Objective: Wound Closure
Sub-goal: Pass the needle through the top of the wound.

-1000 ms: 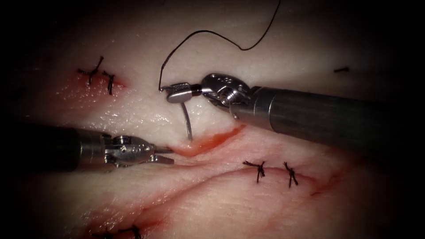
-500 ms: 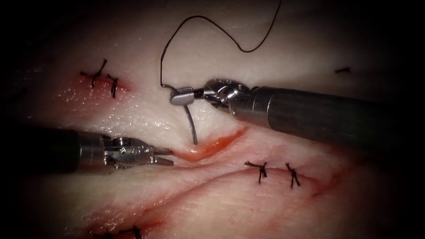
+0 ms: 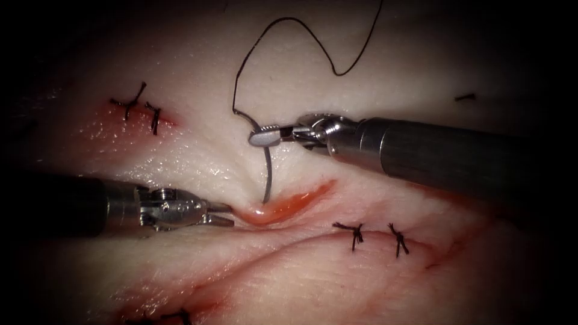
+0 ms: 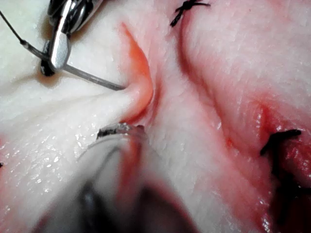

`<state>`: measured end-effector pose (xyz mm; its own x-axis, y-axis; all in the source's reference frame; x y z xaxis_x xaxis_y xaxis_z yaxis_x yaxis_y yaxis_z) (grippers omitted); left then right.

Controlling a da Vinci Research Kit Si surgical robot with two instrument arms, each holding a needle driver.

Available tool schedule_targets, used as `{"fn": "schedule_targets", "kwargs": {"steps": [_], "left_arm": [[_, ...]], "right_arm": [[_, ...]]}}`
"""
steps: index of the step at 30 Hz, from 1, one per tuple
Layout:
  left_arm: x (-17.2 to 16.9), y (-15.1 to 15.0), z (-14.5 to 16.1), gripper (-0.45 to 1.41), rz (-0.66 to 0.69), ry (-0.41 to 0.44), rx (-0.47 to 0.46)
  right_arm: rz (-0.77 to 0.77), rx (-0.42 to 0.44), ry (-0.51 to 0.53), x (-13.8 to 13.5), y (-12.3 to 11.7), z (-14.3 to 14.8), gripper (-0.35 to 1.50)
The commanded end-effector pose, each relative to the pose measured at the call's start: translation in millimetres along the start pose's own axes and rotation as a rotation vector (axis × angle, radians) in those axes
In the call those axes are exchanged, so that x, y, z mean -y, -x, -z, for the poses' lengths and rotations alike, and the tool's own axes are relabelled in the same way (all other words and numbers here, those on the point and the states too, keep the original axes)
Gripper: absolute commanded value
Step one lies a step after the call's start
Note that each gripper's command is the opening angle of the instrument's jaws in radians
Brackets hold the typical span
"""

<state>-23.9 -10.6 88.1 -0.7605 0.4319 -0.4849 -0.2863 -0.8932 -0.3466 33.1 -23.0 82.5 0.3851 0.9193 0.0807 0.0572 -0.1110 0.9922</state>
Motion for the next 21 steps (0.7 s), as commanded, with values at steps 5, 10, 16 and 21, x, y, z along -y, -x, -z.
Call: {"fn": "schedule_targets", "kwargs": {"steps": [5, 10, 16, 21], "left_arm": [[0.2, -0.3, -0.8, 0.34, -0.001, 0.0, -0.002], [0.2, -0.3, -0.8, 0.34, -0.001, -0.001, -0.002], [0.1, -0.3, -0.8, 0.33, 0.0, -0.001, -0.002], [0.1, -0.3, -0.8, 0.33, 0.0, -0.001, -0.002]], "right_arm": [[-0.04, 0.002, -0.041, 1.0, 0.1, -1.7, -0.35], [-0.042, -0.01, -0.049, 1.1, -0.2, -2.8, -0.35], [0.082, -0.064, 0.007, 0.2, -1.8, -2.9, -0.35], [0.274, -0.168, 0.079, -0.3, -3.5, -0.9, -0.05]]}}
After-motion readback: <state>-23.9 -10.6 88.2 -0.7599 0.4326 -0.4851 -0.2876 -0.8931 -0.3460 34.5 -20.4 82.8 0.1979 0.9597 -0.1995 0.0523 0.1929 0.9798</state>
